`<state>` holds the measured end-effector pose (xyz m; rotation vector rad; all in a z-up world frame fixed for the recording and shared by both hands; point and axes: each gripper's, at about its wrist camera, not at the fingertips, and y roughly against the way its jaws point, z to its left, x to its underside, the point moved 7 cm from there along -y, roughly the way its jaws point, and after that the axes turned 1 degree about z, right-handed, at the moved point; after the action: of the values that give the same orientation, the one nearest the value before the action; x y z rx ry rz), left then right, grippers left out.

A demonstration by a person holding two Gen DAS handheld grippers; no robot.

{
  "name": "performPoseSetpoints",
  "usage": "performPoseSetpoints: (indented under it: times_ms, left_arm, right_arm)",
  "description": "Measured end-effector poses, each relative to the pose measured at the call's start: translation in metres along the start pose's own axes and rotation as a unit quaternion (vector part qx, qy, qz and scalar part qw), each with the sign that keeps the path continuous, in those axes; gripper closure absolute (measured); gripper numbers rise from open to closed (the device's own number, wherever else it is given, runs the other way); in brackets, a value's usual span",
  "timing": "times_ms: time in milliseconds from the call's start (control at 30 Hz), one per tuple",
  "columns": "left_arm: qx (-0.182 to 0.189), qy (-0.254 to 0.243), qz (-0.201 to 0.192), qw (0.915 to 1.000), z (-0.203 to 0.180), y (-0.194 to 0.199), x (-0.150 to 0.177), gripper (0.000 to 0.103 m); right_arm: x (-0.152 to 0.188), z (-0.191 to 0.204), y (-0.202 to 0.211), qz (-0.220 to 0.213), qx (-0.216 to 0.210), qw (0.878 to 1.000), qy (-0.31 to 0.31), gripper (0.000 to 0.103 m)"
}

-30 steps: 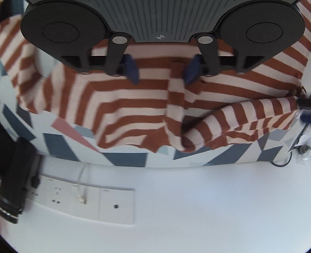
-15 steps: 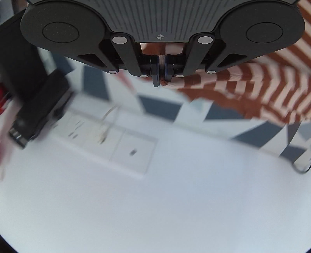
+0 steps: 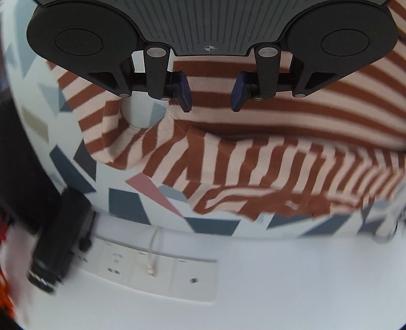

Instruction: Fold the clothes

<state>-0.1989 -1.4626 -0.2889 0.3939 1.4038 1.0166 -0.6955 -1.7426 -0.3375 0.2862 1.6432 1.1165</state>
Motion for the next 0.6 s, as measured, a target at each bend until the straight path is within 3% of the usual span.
performPoseSetpoints:
  times_ms: [67,133,300,333,400,467,600]
  left_arm:
    - [-0.007,-0.001,-0.011,0.9999,0.000,0.004,-0.002,0.047]
    - [-0.016,-0.001,-0.027,0.9995,0.000,0.010,-0.003,0.046]
    - [0.003,0.025,-0.054,0.9982,0.003,0.022,-0.005,0.046]
    - [0.012,0.020,-0.048,0.9986,0.002,0.021,-0.004,0.046]
    - [0.023,0.005,-0.038,0.9990,-0.002,0.019,0.000,0.046]
    - [0.019,-0.010,-0.034,0.9992,-0.003,0.018,0.003,0.046]
    - [0.012,-0.002,-0.012,0.9999,0.004,0.008,0.012,0.039]
  right_arm:
    - [-0.008,-0.014,-0.004,-0.005,-0.026,0.997,-0.078,0.071]
    - [-0.013,-0.024,-0.013,0.000,-0.069,0.983,-0.167,0.070]
    - [-0.009,-0.028,-0.042,0.041,-0.173,0.922,-0.343,0.070]
    - [-0.009,-0.026,-0.044,0.043,-0.177,0.920,-0.346,0.072]
    - [-0.010,-0.024,-0.043,0.037,-0.156,0.931,-0.328,0.097]
    - [-0.013,-0.024,-0.038,0.026,-0.131,0.942,-0.307,0.098]
    - [-0.017,-0.029,-0.025,0.015,-0.112,0.951,-0.289,0.098]
